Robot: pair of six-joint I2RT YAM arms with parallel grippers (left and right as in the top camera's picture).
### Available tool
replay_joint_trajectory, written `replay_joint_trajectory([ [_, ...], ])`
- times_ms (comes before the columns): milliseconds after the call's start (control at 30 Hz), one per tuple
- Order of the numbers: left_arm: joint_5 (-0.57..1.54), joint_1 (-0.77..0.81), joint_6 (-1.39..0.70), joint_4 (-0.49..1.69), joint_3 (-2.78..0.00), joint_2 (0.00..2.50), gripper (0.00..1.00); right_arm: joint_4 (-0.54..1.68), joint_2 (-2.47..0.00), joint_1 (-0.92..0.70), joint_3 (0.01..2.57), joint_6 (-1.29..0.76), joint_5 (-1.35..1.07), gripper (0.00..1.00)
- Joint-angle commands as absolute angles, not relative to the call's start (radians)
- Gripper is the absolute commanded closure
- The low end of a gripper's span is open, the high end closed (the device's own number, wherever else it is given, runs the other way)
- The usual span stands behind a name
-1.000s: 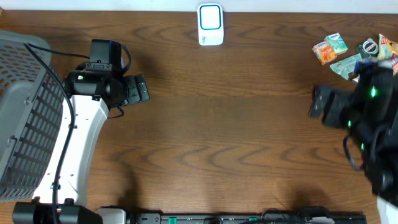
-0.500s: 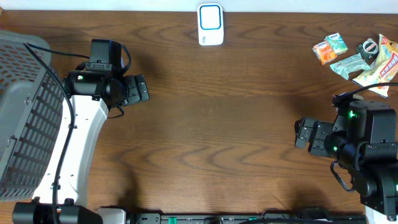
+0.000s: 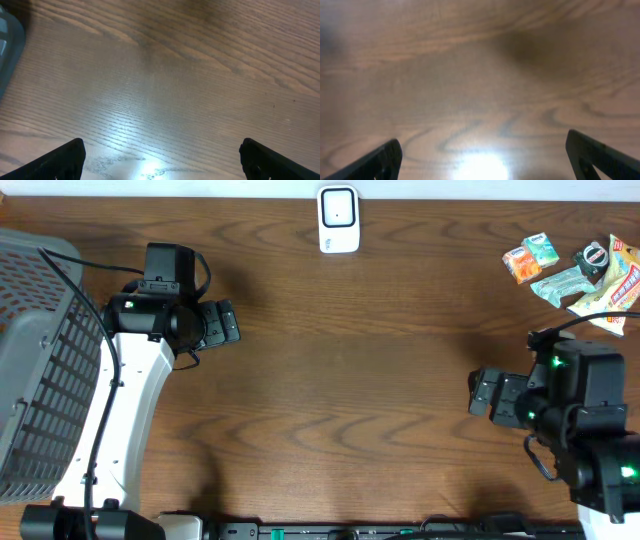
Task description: Scan the item barcode
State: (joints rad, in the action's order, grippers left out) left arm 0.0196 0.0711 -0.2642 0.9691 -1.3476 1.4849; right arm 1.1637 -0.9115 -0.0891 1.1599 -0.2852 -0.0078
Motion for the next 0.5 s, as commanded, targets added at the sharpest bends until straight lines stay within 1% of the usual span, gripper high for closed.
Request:
replay_joint_trajectory([
  [0, 0.007, 0.071, -0.259, 0.971, -1.352, 1.49, 0.02, 1.031, -0.876, -0.093, 1.038, -0.28, -0.014, 0.01],
  [33, 0.007, 0.071, -0.259, 0.971, -1.352, 1.49, 0.02, 0.896, -0.83, -0.093, 0.935, -0.28, -0.015, 0.01],
  [100, 0.007, 0.071, -0.259, 0.971, -1.352, 1.489, 0.02, 0.82, -0.793, -0.093, 0.859, -0.28, -0.014, 0.01],
  [167, 0.007, 0.071, -0.259, 0.971, -1.352, 1.489, 0.02, 0.787, -0.748, -0.093, 0.795, -0.28, -0.014, 0.01],
  [267, 0.007, 0.071, -0.259, 0.971, -1.352, 1.49, 0.02, 0.799, -0.662, -0.093, 0.695, -0.28, 0.004, 0.01],
  [367, 0.007, 0.071, -0.259, 0.971, -1.352, 1.489, 0.02, 0.68, -0.582, -0.093, 0.609, -0.271, 0.035, 0.01],
  [467, 0.007, 0.071, -0.259, 0.971, -1.352, 1.489, 0.02, 0.554, -0.476, -0.093, 0.514, -0.215, 0.019, 0.01],
])
